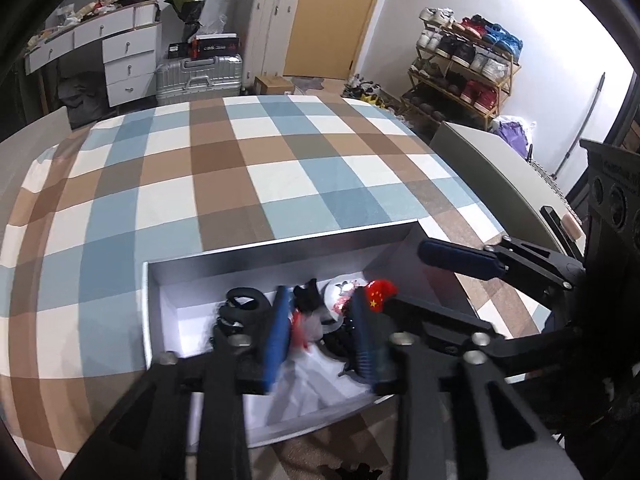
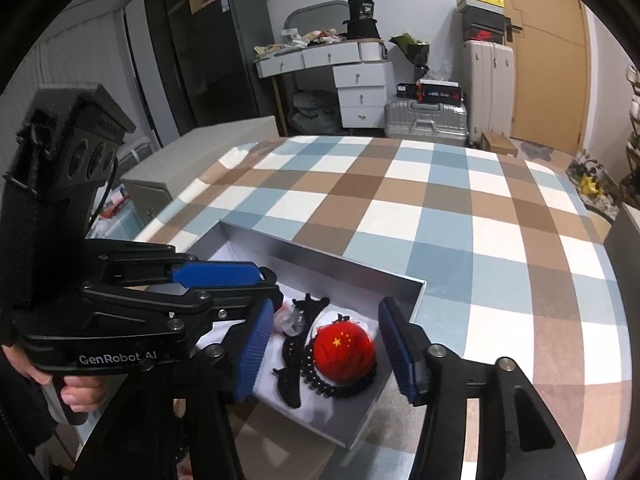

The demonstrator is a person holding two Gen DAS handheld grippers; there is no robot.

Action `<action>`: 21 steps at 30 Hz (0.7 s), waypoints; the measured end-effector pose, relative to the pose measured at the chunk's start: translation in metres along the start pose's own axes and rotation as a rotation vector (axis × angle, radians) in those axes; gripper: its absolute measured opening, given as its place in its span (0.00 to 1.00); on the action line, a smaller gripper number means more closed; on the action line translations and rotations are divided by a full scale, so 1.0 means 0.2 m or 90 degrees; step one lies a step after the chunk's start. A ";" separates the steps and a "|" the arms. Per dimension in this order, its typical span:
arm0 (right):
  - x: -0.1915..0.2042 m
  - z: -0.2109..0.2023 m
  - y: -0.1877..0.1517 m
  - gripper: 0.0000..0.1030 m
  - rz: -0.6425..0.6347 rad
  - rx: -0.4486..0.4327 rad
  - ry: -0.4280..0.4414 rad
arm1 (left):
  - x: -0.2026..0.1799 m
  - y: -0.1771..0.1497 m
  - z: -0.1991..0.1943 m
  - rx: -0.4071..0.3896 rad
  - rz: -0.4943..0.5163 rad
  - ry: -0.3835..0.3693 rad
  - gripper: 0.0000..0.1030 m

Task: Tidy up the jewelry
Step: 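Lower both tools into the box and open them, then withdraw both tools from the box toward the remaining jewelry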

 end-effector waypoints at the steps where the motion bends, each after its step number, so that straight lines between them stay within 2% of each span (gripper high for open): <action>1: 0.00 -0.02 0.00 0.58 0.003 -0.005 0.004 | 0.01 0.00 0.00 -0.002 -0.002 -0.003 0.42; 3: 0.01 -0.05 -0.01 0.61 0.006 -0.015 0.002 | 0.02 -0.01 -0.04 -0.008 -0.009 -0.009 0.46; 12: 0.05 -0.21 -0.06 0.65 0.019 -0.062 -0.008 | 0.01 -0.07 -0.17 -0.033 -0.015 0.021 0.46; 16: 0.10 -0.31 -0.09 0.73 0.011 -0.096 0.000 | 0.01 -0.10 -0.22 -0.044 -0.017 0.032 0.47; 19: 0.15 -0.36 -0.11 0.73 -0.005 -0.103 0.000 | 0.01 -0.12 -0.26 -0.053 -0.019 0.036 0.48; 21: 0.18 -0.37 -0.14 0.73 -0.017 -0.101 0.004 | 0.01 -0.14 -0.29 -0.059 -0.021 0.043 0.52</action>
Point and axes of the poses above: each gripper's, at about its wrist camera, not at the fingertips, and z roughly the way its jaws point, x to its left, y to its top, the point moved 1 cm from there along z, roughly the way its jaws point, and after that the axes turned 12 degrees about y, right-handed, at the moved point
